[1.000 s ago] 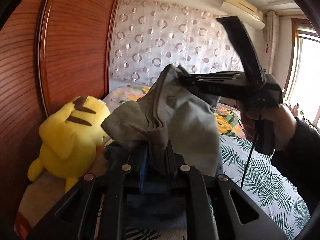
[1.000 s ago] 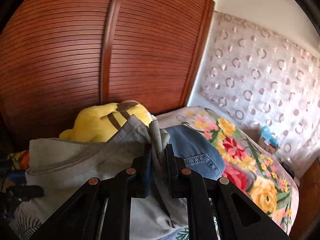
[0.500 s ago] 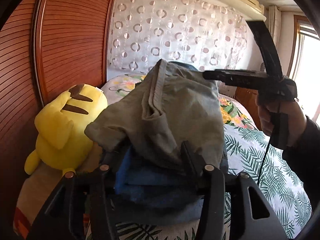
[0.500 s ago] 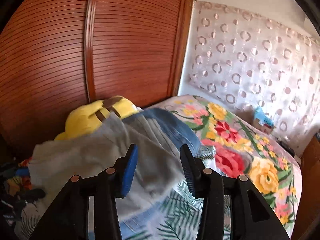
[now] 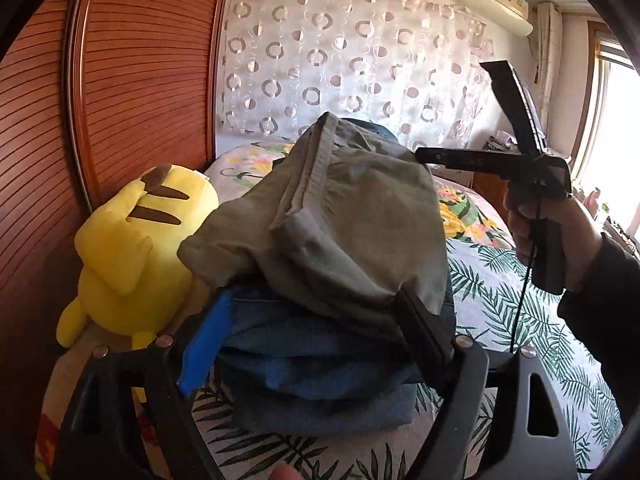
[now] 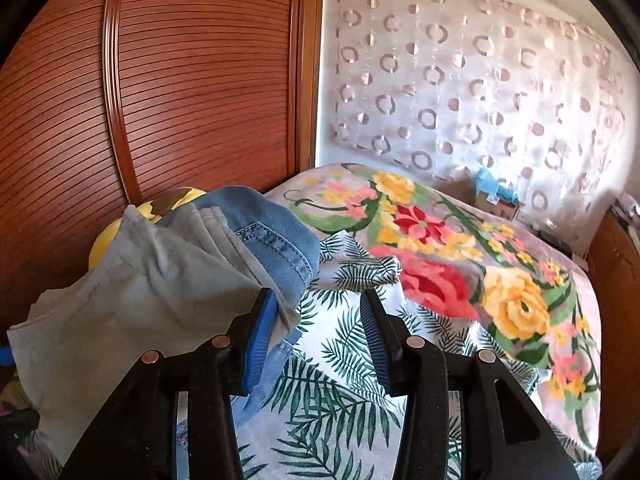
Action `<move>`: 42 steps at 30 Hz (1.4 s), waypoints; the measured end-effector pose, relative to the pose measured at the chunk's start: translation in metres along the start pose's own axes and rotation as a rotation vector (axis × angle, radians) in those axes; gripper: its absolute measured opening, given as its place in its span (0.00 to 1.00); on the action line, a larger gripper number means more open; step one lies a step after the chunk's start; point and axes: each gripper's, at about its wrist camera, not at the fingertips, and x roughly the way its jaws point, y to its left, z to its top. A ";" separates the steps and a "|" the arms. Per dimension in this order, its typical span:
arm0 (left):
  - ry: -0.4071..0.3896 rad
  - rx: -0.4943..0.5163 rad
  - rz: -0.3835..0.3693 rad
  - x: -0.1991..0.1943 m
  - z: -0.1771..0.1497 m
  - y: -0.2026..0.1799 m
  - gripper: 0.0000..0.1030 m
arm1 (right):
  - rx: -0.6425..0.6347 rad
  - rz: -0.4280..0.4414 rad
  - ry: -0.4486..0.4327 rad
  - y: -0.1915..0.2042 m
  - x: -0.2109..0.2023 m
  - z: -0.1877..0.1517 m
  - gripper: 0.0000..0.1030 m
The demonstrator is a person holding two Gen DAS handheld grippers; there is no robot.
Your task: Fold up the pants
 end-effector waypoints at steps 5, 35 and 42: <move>0.006 0.016 -0.014 -0.006 0.000 -0.003 0.85 | 0.000 0.007 -0.014 0.005 -0.021 -0.010 0.44; -0.012 0.197 -0.103 -0.080 -0.029 -0.094 0.93 | 0.190 -0.097 -0.086 0.043 -0.258 -0.162 0.63; 0.015 0.207 -0.134 -0.088 -0.050 -0.112 0.92 | 0.236 -0.137 -0.066 0.053 -0.286 -0.185 0.63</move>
